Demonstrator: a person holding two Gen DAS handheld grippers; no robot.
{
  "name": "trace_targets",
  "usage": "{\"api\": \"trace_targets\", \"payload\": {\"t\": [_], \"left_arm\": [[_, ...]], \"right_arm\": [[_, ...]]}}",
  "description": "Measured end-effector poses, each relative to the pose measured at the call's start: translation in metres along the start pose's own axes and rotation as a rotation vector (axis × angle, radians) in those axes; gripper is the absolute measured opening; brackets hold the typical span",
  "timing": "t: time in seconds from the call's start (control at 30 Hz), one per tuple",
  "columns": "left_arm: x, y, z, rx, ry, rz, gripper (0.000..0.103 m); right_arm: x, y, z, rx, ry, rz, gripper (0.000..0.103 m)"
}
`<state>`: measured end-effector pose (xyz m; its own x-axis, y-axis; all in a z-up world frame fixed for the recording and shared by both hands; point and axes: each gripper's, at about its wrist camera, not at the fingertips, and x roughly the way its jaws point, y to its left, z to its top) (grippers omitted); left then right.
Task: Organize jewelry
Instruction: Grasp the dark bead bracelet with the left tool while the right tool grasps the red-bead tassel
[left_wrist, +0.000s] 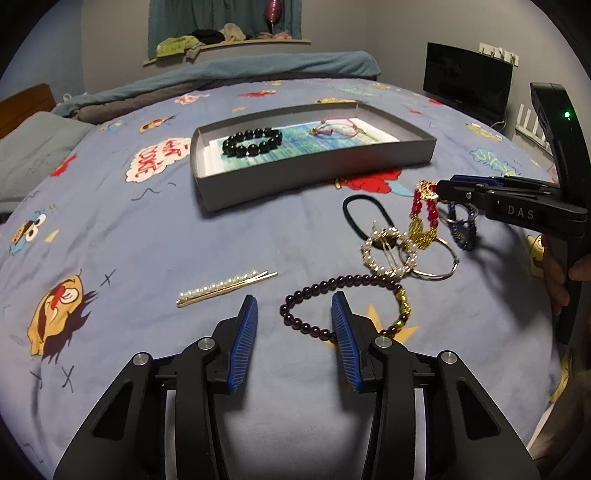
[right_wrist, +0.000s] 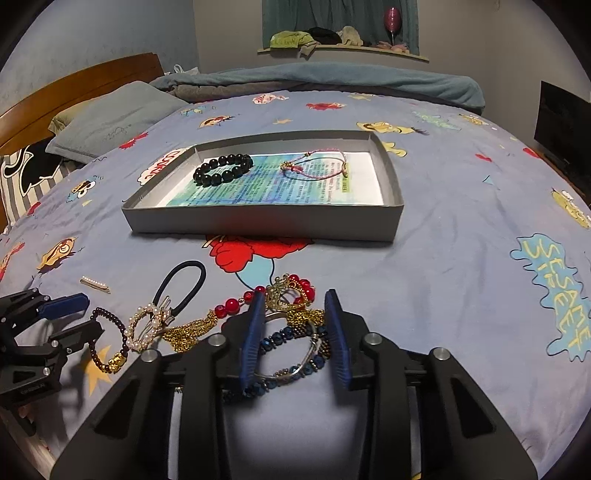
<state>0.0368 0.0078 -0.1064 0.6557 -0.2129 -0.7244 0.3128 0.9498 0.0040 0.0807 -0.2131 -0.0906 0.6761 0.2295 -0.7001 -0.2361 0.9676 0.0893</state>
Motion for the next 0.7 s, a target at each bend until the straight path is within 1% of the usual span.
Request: {"api": "trace_targets", "payload": {"t": [0.1, 0.13, 0.17, 0.2, 0.27, 0.3, 0.33, 0.37, 0.43, 0.53, 0.7], "left_arm": [[0.002, 0.0, 0.0, 0.001, 0.005, -0.012, 0.04], [0.002, 0.0, 0.0, 0.001, 0.005, -0.015, 0.039], [0.003, 0.0, 0.0, 0.002, 0.005, -0.017, 0.037], [0.003, -0.001, 0.0, 0.004, 0.007, -0.018, 0.036], [0.004, -0.001, 0.0, 0.013, 0.01, -0.013, 0.029], [0.005, -0.002, 0.0, 0.016, 0.011, -0.014, 0.027], [0.005, -0.002, 0.0, 0.017, 0.012, -0.016, 0.023], [0.006, -0.002, 0.0, 0.019, 0.014, -0.017, 0.017], [0.006, -0.002, 0.0, 0.023, 0.015, -0.011, 0.01], [0.006, -0.001, 0.0, 0.025, 0.012, -0.013, 0.006], [0.0, -0.002, 0.002, 0.034, -0.017, -0.006, 0.006]], "right_arm": [[0.004, -0.001, 0.001, 0.015, 0.006, 0.005, 0.031], [0.006, -0.002, 0.001, 0.019, 0.009, 0.006, 0.028], [0.007, -0.002, 0.002, 0.021, 0.011, 0.006, 0.021], [0.009, -0.001, 0.002, 0.02, 0.015, 0.005, 0.019], [0.009, 0.0, 0.003, 0.014, 0.016, 0.005, 0.012], [0.009, 0.002, 0.003, 0.01, 0.013, 0.006, 0.01], [0.008, 0.003, 0.003, 0.007, 0.005, 0.005, 0.009], [0.008, 0.003, 0.004, 0.005, 0.001, 0.004, 0.007], [0.006, 0.004, 0.004, 0.0, -0.01, 0.008, 0.005], [0.001, 0.006, 0.006, -0.01, -0.034, 0.013, 0.002], [-0.01, 0.01, 0.009, -0.033, -0.066, 0.009, 0.001]]}}
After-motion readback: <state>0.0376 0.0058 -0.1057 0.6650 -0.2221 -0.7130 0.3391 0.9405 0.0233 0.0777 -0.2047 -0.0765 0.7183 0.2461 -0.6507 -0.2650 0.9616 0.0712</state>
